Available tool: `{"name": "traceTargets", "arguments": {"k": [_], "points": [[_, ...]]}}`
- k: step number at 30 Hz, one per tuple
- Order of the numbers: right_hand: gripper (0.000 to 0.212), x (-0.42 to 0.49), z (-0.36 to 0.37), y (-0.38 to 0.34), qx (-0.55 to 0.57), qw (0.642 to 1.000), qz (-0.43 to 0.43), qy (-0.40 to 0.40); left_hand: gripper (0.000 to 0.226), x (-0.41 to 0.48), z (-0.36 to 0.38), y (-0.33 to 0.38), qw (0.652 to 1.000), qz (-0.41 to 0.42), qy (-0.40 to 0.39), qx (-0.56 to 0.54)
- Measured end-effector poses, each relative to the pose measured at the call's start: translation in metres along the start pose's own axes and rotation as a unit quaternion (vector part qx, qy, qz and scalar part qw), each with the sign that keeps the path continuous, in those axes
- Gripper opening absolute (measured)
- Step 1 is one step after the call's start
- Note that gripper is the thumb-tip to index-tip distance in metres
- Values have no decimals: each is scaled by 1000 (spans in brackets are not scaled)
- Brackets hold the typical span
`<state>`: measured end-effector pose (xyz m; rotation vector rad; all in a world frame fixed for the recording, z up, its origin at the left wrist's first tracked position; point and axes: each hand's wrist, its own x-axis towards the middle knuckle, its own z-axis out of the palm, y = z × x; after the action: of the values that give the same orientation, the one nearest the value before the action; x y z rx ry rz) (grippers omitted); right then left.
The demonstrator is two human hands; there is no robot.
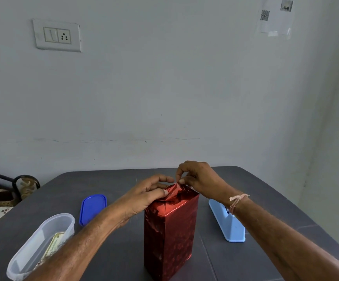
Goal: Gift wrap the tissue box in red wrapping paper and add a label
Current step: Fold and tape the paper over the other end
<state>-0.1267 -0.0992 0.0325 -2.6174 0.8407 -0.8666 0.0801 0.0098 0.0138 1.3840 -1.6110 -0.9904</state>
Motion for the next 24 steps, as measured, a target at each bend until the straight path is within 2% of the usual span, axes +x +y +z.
{"name": "traceTargets", "arguments": {"k": [5, 11, 18, 22, 24], "points": [[16, -7, 0, 3, 30, 999, 16, 2, 34, -1, 2, 2, 1000, 3, -6, 15], [31, -18, -4, 4, 67, 997, 42, 2, 35, -3, 1, 2, 1000, 2, -3, 23], [25, -25, -7, -5, 56, 997, 46, -11, 37, -2, 1, 6, 999, -1, -15, 35], [14, -32, -11, -13, 145, 984, 105, 3, 39, -3, -1, 10, 998, 2, -27, 54], [18, -41, -15, -18, 198, 969, 150, -8, 39, -3, -2, 11, 998, 7, -30, 63]]}}
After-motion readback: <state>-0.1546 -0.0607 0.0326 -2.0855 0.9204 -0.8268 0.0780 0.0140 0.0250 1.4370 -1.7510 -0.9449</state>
